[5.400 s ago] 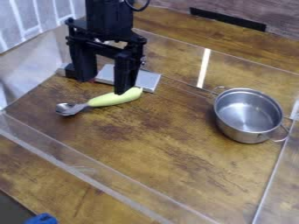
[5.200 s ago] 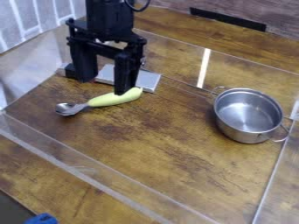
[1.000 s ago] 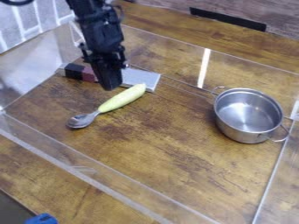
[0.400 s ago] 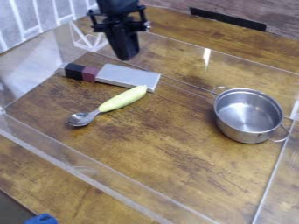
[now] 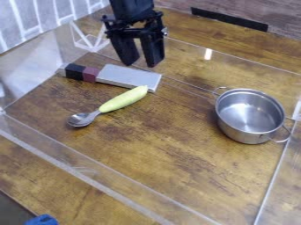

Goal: Put the spoon into the silver pot

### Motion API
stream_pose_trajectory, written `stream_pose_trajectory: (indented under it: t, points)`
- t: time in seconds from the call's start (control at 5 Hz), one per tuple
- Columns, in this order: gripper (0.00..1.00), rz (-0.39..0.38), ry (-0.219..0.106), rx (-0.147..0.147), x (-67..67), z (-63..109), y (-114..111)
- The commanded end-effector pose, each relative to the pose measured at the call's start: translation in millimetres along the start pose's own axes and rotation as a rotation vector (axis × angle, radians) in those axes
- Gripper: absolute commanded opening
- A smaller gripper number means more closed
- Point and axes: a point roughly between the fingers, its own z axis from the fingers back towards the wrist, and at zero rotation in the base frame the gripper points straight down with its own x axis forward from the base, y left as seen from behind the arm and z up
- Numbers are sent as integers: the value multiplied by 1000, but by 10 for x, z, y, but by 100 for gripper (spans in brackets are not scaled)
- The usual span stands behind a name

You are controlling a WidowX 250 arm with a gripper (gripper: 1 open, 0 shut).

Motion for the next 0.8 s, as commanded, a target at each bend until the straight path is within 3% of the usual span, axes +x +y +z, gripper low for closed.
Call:
stream_pose_trajectory:
  t: [0.0, 0.2, 0.6]
  points:
    - [100, -10, -32, 21, -41, 87, 94]
    - [100, 4, -29, 44, -143, 35, 292]
    - [100, 23, -27, 50, -358, -409, 405]
